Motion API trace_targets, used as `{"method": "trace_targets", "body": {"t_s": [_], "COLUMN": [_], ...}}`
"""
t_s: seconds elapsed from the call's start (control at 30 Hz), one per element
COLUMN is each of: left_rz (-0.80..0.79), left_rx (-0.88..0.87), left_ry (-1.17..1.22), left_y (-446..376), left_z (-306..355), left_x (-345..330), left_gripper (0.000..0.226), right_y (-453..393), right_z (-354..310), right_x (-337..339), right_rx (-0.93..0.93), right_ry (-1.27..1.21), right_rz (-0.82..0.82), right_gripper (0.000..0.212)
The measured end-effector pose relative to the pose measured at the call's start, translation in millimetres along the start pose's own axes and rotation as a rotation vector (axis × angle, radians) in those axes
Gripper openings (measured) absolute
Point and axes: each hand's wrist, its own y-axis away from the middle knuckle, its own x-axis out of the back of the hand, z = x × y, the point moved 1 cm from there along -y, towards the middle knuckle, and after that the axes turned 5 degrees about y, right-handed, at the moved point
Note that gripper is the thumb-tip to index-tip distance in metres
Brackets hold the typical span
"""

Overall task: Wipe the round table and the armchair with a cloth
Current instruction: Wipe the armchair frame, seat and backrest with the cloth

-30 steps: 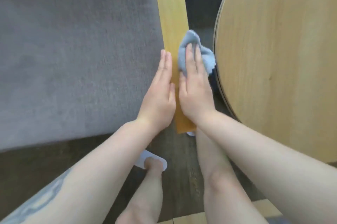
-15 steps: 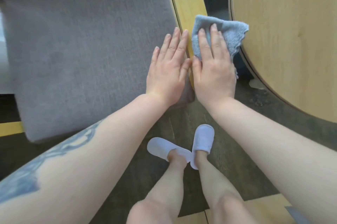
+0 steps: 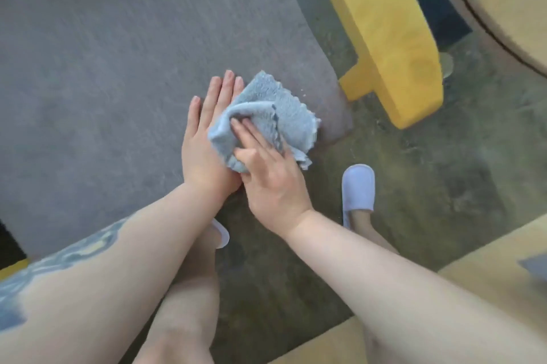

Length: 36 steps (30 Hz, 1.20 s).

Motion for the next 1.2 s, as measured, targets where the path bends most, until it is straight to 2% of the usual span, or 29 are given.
{"method": "trace_targets", "body": {"t_s": [0.07,0.13,0.2,0.27,0.33,0.4,0.47,0.53,0.6,0.67,0.7,0.73,0.8,0.83,0.9,0.97,1.0,1.07,1.13,1.17,1.2], "left_rz": [-0.01,-0.039,-0.044,-0.033,-0.024,-0.023,0.015,0.046,0.063,0.073,0.073,0.072,0.076,0.083,0.1,0.098,0.091,0.087,0.091,0.098,0.108], "left_rx": [-0.065,-0.125,-0.1,-0.076,-0.075,-0.085,-0.096,-0.095,-0.105,-0.111,-0.112,-0.115,-0.119,-0.116,-0.104,-0.11,-0.118,-0.118,-0.119,-0.119,-0.116], "left_ry": [0.018,0.054,0.056,0.043,0.045,0.051,0.07,0.073,0.055,0.047,0.047,0.047,0.047,0.044,0.045,0.037,0.03,0.03,0.035,0.038,0.041], "left_y": [4,7,9,6,5,8,8,9,10,9,10,10,11,11,8,8,9,10,10,10,9], "left_z": [-18,-38,-52,-56,-55,-56,-55,-55,-57,-58,-57,-56,-56,-55,-56,-57,-57,-55,-56,-57,-57], "left_x": [6,11,13,10,6,5,5,1,-2,-4,-3,-3,-3,-4,-7,-8,-8,-6,-5,-6,-6], "left_gripper": [0.061,0.059,0.061,0.062,0.062,0.062,0.063,0.062,0.061,0.061,0.061,0.062,0.063,0.063,0.063,0.063,0.064,0.064,0.064,0.064,0.064], "right_y": [6,14,-6,-49,-67,-34,7,1,-45,-76,-73,-59,-25,-20,-37,-62,-67,-53,-27,-24,-29], "right_z": [6,2,-17,-36,-41,-36,-44,-50,-44,-17,-3,3,-11,-27,-46,-23,-7,9,-15,-33,-48], "right_x": [-11,-8,-15,-33,-39,-34,-30,-37,-43,-35,-28,-24,-23,-28,-39,-35,-29,-22,-30,-37,-45], "right_rx": [-0.071,-0.252,-0.524,-0.684,-0.648,-0.635,-0.739,-0.773,-0.627,-0.46,-0.51,-0.657,-0.944,-0.989,-0.848,-0.617,-0.598,-0.774,-1.013,-1.032,-0.973], "right_ry": [0.208,0.357,0.348,0.302,0.342,0.32,0.343,0.287,0.272,0.357,0.377,0.371,0.297,0.262,0.255,0.325,0.364,0.367,0.295,0.266,0.256], "right_rz": [-0.014,-0.026,0.042,0.085,0.064,0.067,0.119,0.14,0.1,0.081,0.1,0.175,0.32,0.322,0.21,0.139,0.14,0.257,0.373,0.353,0.289], "right_gripper": [0.046,0.056,0.054,0.06,0.063,0.055,0.052,0.05,0.051,0.052,0.053,0.054,0.053,0.052,0.058,0.058,0.056,0.053,0.052,0.052,0.054]}}
